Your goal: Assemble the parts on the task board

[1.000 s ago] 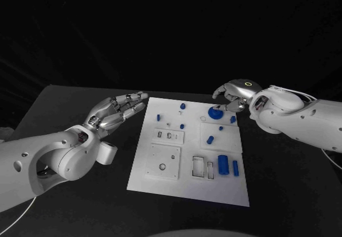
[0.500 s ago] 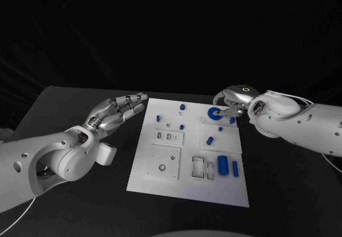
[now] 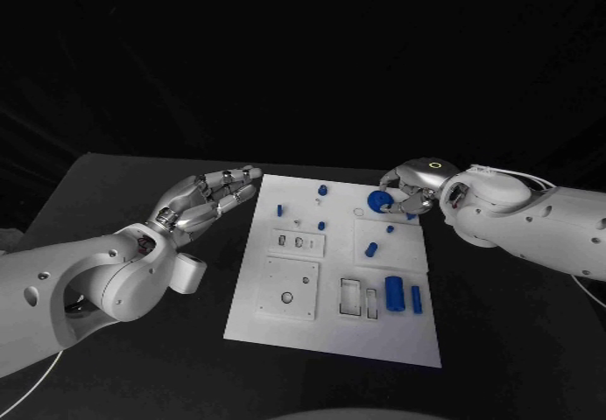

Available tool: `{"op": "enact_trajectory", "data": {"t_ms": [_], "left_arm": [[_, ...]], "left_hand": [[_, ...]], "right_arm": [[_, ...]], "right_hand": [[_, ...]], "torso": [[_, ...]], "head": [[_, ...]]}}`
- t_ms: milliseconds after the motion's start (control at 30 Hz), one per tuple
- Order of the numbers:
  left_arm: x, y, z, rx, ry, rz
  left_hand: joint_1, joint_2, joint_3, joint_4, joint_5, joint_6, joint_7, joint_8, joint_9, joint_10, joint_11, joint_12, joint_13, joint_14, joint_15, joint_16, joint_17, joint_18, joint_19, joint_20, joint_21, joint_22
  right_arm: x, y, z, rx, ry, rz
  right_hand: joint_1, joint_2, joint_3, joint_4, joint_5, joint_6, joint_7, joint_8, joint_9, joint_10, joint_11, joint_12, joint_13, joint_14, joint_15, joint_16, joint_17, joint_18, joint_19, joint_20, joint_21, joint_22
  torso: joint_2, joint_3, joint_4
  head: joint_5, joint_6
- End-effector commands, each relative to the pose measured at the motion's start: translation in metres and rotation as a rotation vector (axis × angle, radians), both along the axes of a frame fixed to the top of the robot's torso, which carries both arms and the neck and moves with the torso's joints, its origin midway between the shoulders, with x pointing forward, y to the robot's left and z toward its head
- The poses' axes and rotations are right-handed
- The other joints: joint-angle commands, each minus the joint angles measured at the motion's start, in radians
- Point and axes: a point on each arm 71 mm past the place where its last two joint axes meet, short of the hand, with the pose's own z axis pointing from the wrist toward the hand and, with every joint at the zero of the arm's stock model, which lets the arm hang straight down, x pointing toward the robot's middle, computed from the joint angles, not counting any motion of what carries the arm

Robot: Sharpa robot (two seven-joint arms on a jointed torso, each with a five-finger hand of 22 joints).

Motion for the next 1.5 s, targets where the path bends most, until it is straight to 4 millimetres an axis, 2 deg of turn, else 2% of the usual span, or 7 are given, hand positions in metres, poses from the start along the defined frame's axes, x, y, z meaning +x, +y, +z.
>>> {"op": "enact_trajectory", "data": {"t_ms": [33,300,467,733,1000,1233,1500], "left_arm": [[-0.001,-0.003,0.001,-0.007,-0.003,-0.026],[-0.001,-0.003,0.000,-0.007,-0.001,-0.028],[-0.001,-0.003,0.000,-0.007,0.000,-0.029],[-0.001,-0.003,0.000,-0.005,0.001,-0.028],[-0.001,-0.002,0.000,-0.002,0.005,-0.026],[-0.001,-0.001,0.000,-0.001,0.006,-0.023],[-0.001,0.000,-0.001,0.003,0.013,-0.024]], "left_hand": [[0.011,0.003,0.005,0.000,0.004,0.003,0.006,0.004,0.000,-0.005,0.005,0.005,0.000,-0.001,0.006,0.004,0.002,0.001,0.009,0.000,0.004,0.001],[0.011,0.003,0.005,0.000,0.004,0.002,0.006,0.004,0.000,-0.005,0.005,0.006,0.000,-0.001,0.006,0.005,0.002,0.001,0.010,0.000,0.004,0.001],[0.011,0.003,0.005,0.000,0.004,0.002,0.006,0.004,0.000,-0.005,0.005,0.006,0.000,-0.001,0.006,0.005,0.002,0.001,0.010,0.000,0.004,0.001],[0.012,0.003,0.006,0.000,0.004,0.001,0.006,0.004,0.000,-0.005,0.006,0.007,0.000,0.000,0.007,0.006,0.002,0.001,0.011,0.000,0.005,0.001],[0.013,0.003,0.006,0.000,0.005,-0.001,0.007,0.004,0.000,-0.005,0.006,0.007,0.000,0.000,0.008,0.006,0.002,0.001,0.011,0.000,0.005,0.001],[0.014,0.003,0.007,-0.001,0.005,-0.005,0.006,0.003,-0.001,-0.005,0.007,0.007,0.000,0.000,0.008,0.007,0.002,0.001,0.011,0.000,0.005,0.001],[0.015,0.004,0.007,-0.001,0.006,-0.005,0.006,0.003,-0.001,-0.005,0.007,0.009,0.000,0.000,0.009,0.007,0.002,0.001,0.011,0.000,0.005,0.001]], "right_arm": [[0.001,-0.001,-0.004,-0.029,0.033,-0.010],[0.003,-0.002,-0.007,-0.021,0.042,-0.020],[0.005,0.000,-0.008,-0.009,0.045,-0.020],[0.006,0.001,-0.009,0.000,0.045,-0.016],[0.006,0.001,-0.009,0.004,0.029,-0.019],[0.001,0.004,-0.005,0.024,-0.020,-0.002],[-0.004,0.022,0.013,0.055,-0.064,0.048]], "right_hand": [[0.008,0.000,0.014,-0.002,0.040,-0.013,0.002,-0.009,0.004,0.104,0.011,0.004,0.263,0.103,0.009,0.003,0.263,-0.006,0.106,0.009,0.004,0.263],[0.014,0.002,0.035,-0.003,0.100,-0.004,0.006,-0.018,0.003,0.104,0.016,0.004,0.263,0.103,0.013,0.003,0.263,-0.006,0.106,0.014,0.004,0.263],[0.019,0.004,0.056,-0.007,0.137,0.042,0.001,-0.006,0.009,0.104,0.012,0.004,0.263,0.103,0.012,0.003,0.263,-0.006,0.106,0.014,0.004,0.263],[0.020,0.003,0.069,-0.018,0.122,0.110,-0.022,0.028,0.046,0.104,-0.004,0.004,0.263,0.103,0.000,0.003,0.263,-0.006,0.106,0.004,0.004,0.263],[0.020,0.006,0.067,-0.034,0.100,0.127,-0.043,0.070,0.123,0.104,-0.021,0.004,0.263,0.103,-0.016,0.003,0.263,-0.006,0.106,-0.011,0.004,0.263],[0.017,0.004,0.065,-0.036,0.103,0.128,-0.045,0.079,0.147,0.104,-0.025,0.004,0.263,0.103,-0.021,0.003,0.263,-0.006,0.106,-0.016,0.004,0.263],[0.011,0.002,0.065,-0.033,0.114,0.132,-0.045,0.084,0.159,0.104,-0.026,0.004,0.263,0.103,-0.023,0.003,0.263,-0.006,0.106,-0.018,0.004,0.263]], "torso": [[0.000,0.0004,0.0013],[0.000,0.0001,0.0009],[0.000,-0.0002,0.0012],[-0.001,0.0001,0.0009],[-0.001,0.0004,0.0001],[-0.001,0.0011,-0.0004],[-0.001,-0.0003,0.0023]], "head": [[0.000,0.000],[0.002,-0.003],[0.002,-0.004],[0.004,-0.007],[0.007,-0.009],[0.011,-0.007],[0.009,-0.008]]}}
